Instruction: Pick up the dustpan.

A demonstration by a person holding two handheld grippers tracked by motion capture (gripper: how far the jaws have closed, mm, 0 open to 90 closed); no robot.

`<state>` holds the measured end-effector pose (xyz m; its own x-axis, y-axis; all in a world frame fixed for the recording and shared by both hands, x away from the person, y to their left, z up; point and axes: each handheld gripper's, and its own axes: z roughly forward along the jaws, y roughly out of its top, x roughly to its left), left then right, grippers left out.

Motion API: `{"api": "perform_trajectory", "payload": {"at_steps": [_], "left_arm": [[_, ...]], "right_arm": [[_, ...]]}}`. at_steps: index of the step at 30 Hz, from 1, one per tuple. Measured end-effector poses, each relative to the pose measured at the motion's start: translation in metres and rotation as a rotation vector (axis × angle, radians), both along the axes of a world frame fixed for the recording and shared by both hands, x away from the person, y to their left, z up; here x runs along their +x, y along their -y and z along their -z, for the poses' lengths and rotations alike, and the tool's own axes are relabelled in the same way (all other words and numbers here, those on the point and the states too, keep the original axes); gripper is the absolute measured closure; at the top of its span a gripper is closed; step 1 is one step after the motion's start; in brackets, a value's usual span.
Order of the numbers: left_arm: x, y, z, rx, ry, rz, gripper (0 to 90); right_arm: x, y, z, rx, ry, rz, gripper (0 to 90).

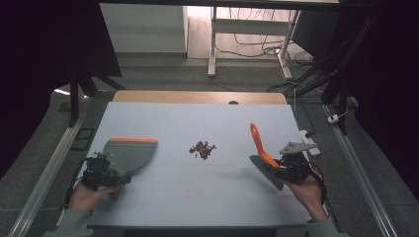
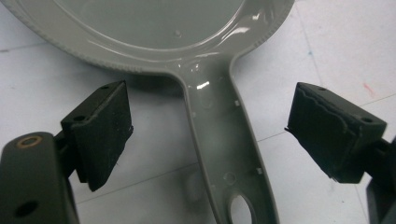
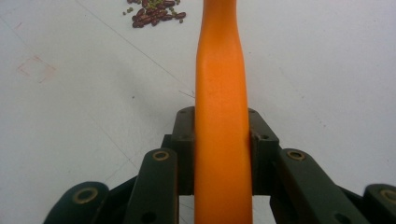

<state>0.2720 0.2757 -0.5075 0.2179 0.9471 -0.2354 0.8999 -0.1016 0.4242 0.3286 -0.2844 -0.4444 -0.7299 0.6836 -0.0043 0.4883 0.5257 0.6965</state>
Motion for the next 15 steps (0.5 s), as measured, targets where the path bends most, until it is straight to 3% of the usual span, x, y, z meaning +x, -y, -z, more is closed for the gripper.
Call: {"api": "perform_trajectory", "payload": {"at_steps": [5, 15], "left_arm": [[0.003, 0.000, 0.006, -0.015, -0.012, 0.008, 18.2], [0.008, 0.001, 0.018, -0.048, -0.009, -0.022, 30.9]], "right_arm": [[-0.001, -0.002, 0.000, -0.002, 0.001, -0.002, 70.3], [-0.001, -0.001, -0.001, -0.003, 0.003, -0.002, 70.4]]}}
